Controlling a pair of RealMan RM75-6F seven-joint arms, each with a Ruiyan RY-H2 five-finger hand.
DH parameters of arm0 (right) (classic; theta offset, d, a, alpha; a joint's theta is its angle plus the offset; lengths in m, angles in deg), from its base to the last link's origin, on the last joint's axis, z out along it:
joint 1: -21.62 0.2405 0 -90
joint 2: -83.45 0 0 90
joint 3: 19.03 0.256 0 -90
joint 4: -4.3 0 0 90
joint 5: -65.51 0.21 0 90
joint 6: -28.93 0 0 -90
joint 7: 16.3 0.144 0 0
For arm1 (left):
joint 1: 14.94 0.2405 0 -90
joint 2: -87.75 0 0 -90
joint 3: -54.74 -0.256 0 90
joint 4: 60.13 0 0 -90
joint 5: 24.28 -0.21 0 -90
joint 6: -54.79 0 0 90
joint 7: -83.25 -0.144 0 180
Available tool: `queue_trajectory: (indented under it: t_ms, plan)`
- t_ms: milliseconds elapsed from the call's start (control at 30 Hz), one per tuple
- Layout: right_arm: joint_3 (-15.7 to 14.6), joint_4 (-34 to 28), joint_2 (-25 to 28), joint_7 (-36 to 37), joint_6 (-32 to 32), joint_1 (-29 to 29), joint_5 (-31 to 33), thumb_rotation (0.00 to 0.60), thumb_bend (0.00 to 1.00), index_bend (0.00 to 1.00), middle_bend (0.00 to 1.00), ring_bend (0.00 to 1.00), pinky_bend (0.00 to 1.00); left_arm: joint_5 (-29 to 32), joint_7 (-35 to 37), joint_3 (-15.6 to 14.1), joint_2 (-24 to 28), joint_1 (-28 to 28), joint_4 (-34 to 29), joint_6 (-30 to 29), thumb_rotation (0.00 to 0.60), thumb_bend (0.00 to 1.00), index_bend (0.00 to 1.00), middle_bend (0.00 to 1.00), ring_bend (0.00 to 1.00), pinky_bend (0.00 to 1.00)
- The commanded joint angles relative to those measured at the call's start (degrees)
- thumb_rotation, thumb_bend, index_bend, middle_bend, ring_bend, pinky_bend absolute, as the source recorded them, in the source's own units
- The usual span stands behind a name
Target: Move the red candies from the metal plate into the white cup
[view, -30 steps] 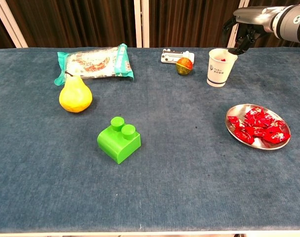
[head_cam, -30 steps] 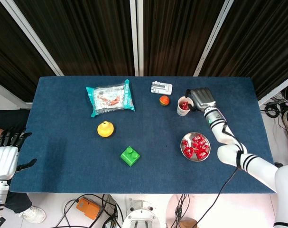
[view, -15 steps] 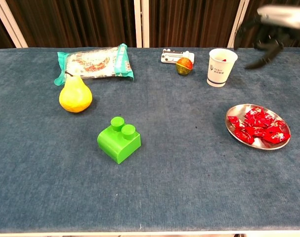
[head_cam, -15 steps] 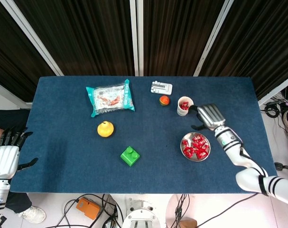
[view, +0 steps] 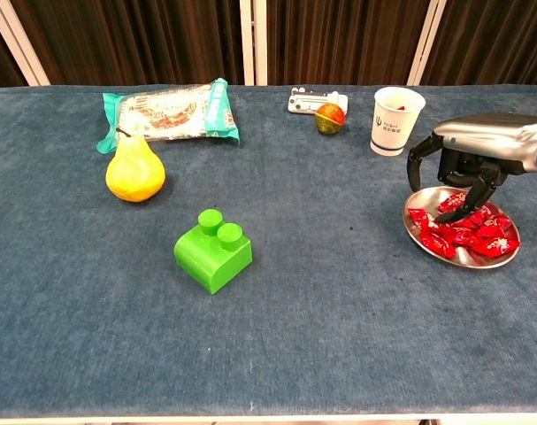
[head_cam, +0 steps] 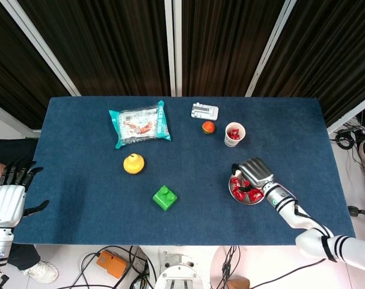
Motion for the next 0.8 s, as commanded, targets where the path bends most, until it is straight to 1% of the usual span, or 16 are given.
queue_trajectory:
  t_ms: [33,433,567,700,767,800]
  plan:
    - [-0.1,0.8,-0.6,-0.6,0.5,0.1,0.7,0.600,0.33,0.53,0.99,1.00,1.00,0.1,0.0,-0.1,0.0,0.1,0.0,0.0,0.600,0.04,0.20,0.14,0.03,0.00]
    - [-0.4,2.3,-1.8,-0.5,3.0,0.6,1.4,0.600,0.33,0.55,0.99,1.00,1.00,0.1,-0.1,0.0,0.0,0.0,0.0,0.1,0.600,0.05,0.20,0.14,0.03,0.00]
    - [-0.4,2.6,-2.2,-0.1,4.2,1.2,1.5,0.600,0.42,0.56,0.99,1.00,1.00,0.3,0.1,-0.1,0.0,0.2,0.2,0.1,0.600,0.04,0.20,0.14,0.03,0.00]
    - [-0.4,2.7,-2.2,-0.1,4.4,1.3,1.5,0.600,0.51,0.65,0.99,1.00,1.00,0.4,0.5,-0.1,-0.2,0.4,0.5,-0.1,0.600,0.04,0.20,0.14,0.03,0.00]
    - [-0.2,2.6,-2.1,0.1,4.1,1.1,1.5,0.600,0.55,0.67,0.99,1.00,1.00,0.4,0.6,-0.2,-0.3,0.4,0.7,-0.1,0.600,0.04,0.20,0.14,0.03,0.00]
    - [-0.2,2.5,-1.9,0.2,3.9,1.0,1.5,0.600,0.55,0.67,0.99,1.00,1.00,0.4,0.7,-0.2,-0.3,0.4,0.8,-0.1,0.600,0.04,0.20,0.14,0.03,0.00]
